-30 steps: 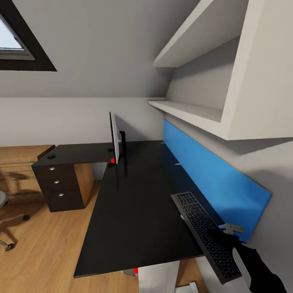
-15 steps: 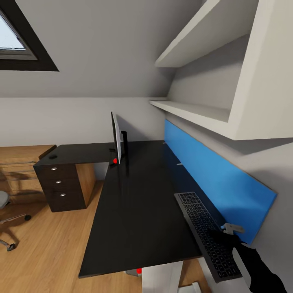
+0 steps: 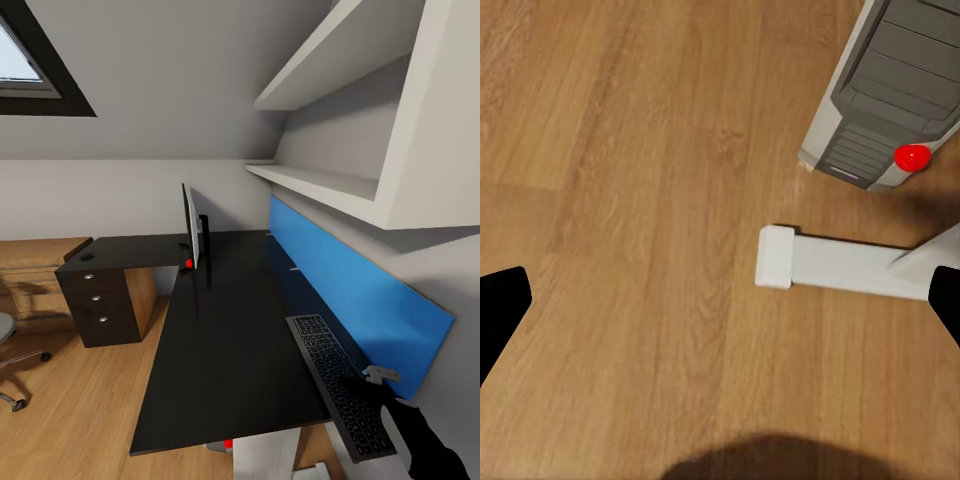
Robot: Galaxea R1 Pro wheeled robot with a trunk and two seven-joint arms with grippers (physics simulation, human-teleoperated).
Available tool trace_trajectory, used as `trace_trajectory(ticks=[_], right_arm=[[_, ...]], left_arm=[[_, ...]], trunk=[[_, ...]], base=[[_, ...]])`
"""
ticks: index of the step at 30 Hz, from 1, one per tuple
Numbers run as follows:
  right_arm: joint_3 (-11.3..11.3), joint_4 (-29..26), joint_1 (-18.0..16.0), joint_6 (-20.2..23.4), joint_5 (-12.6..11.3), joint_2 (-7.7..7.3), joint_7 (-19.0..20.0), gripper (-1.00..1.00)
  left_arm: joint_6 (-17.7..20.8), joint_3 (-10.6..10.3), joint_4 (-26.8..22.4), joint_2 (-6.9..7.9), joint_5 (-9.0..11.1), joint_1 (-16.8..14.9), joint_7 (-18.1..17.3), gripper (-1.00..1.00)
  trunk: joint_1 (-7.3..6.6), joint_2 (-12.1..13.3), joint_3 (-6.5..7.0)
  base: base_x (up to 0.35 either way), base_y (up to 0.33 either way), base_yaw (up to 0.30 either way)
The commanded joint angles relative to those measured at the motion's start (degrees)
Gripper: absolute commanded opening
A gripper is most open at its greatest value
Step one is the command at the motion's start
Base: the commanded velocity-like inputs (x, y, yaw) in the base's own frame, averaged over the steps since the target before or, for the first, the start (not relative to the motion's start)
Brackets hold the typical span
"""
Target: In the bedroom, organize the workspace by keeping the computer under the desk, ensuring the monitor is on the desk, placing the keyboard on the desk next to the monitor, placing the mouse on the desk next to the keyboard, moving the folder from the swivel chair onto the desk next to the mouse, stacking the notebook on top of the folder with the pen on top of the notebook, and positioning the swivel chair next to the desk.
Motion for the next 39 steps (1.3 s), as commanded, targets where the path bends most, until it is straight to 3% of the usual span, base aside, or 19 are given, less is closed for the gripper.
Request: trace_trajectory(ticks=[1,20,39], right_arm=[[-0.1,1.1,0.0,0.3,-0.6,0.02,0.3,1.00],[-0.1,1.1,0.0,0.2,-0.6,0.02,0.3,1.00],[-0.1,1.1,0.0,0.2,-0.6,0.11,0.3,1.00]], left_arm=[[-0.2,0.1,0.0,-0.02,-0.2,0.0,0.2,1.00],[-0.2,0.1,0.0,-0.02,-0.2,0.0,0.2,1.00],[-0.2,0.1,0.0,-0.02,-0.2,0.0,0.2,1.00]], trunk=[[0.00,0.0,-0.07],[0.00,0.0,-0.07],[0.00,0.0,-0.07]], base=[[0.000,0.000,0.000],[-0.016,0.013,0.000],[-0.052,0.117,0.000]])
